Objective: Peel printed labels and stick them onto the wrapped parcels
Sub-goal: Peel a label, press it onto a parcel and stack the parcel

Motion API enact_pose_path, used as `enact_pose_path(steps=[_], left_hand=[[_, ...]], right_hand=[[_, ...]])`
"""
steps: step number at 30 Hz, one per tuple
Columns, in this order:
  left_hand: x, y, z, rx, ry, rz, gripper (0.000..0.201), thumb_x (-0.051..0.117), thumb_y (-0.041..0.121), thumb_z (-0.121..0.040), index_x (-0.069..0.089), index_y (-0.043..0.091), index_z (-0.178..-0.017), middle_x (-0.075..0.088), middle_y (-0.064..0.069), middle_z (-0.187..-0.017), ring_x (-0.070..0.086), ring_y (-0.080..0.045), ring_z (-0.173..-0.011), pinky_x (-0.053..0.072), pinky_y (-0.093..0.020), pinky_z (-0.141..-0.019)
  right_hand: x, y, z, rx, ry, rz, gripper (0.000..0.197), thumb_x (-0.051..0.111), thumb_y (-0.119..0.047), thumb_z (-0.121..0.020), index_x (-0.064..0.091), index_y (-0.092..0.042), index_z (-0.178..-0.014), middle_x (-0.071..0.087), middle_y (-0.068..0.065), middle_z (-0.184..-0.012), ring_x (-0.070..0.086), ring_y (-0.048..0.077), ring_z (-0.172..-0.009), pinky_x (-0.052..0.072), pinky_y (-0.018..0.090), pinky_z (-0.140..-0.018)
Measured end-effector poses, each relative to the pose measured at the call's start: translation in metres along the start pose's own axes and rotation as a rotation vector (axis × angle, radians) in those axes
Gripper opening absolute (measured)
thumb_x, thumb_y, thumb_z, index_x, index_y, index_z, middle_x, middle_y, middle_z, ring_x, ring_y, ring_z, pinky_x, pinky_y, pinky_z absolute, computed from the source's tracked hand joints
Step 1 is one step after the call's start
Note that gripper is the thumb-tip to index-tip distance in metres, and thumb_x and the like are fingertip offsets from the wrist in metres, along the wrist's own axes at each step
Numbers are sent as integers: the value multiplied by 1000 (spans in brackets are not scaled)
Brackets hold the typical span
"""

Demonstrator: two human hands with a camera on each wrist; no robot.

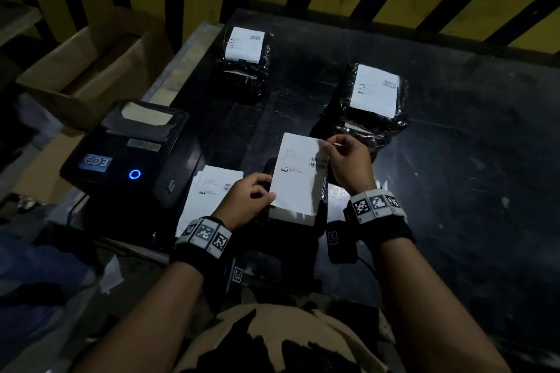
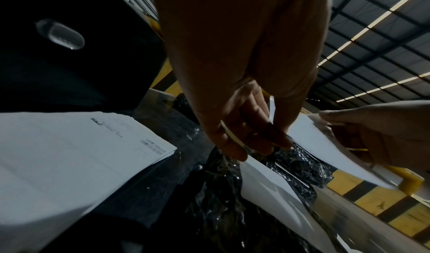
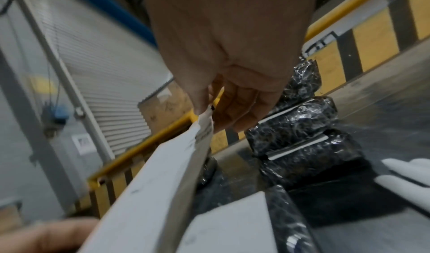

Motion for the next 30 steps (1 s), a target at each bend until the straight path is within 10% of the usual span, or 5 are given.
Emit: enact_pose_path(steps=[5, 13, 30], left_hand=[[10, -1, 8, -31, -29, 3, 29, 66, 16, -88, 55, 23, -113, 68, 5, -74, 62, -7, -66, 50, -21, -67], [19, -3, 7, -54, -41, 40, 30, 66, 14, -87, 55, 23, -114, 67, 3, -74, 60, -14, -68, 49, -28, -69], [18, -11, 7, -107, -12, -40, 35, 65, 12, -88, 55, 19, -121, 65, 9, -66, 60, -7, -68, 50, -30, -81]], right_hand=[[2, 19, 1, 41, -2, 102, 13, 68, -37, -86, 62, -30, -77, 69, -8, -79, 68, 15, -77, 58, 38, -72], [12, 40, 8, 31, -16, 158, 8, 62, -25, -91, 59, -18, -94, 68, 2, -91, 65, 13, -78, 42, 17, -61], [16, 58, -9, 45, -83, 261, 6, 66, -26, -86, 69, -29, -91, 70, -7, -86, 66, 13, -85, 54, 36, -85]])
Point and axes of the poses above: each hand's wrist, its own z-axis away from the middle knuckle, its own x-axis out of the palm, y = z × x, the point moved 7 cm from there along -z, towards the middle knuckle
